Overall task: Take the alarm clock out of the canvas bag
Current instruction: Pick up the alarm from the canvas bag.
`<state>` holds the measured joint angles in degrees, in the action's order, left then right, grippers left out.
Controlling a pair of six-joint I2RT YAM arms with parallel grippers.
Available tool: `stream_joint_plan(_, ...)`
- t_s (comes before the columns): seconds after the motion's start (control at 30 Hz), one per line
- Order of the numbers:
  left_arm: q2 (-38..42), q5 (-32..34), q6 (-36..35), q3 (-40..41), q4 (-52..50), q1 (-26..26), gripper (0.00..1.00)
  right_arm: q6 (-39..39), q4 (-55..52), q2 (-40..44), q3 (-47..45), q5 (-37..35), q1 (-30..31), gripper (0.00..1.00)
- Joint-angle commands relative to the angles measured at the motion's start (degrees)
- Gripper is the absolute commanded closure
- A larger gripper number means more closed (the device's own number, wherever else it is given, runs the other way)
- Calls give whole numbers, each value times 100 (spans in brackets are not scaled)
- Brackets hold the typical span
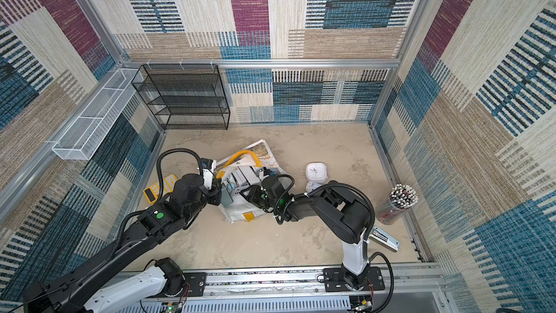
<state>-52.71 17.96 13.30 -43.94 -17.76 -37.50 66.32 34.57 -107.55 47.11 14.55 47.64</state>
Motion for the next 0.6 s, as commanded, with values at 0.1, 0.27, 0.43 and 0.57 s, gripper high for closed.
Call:
stream_joint_plan(0.1,-2,120,265,26,155,5,100,-109,139,107,-62,-88,7,62)
stream_joint_plan(0.27,-12,138,278,21,159,5,100,-185,68,205,-75,-159,4,66)
stream_joint_plan(0.43,-83,130,304,5,144,5,100,-249,23,279,-92,-198,7,70)
stream_joint_plan(0.57,-147,147,354,-25,129,6,100,-283,-9,348,-127,-235,4,72)
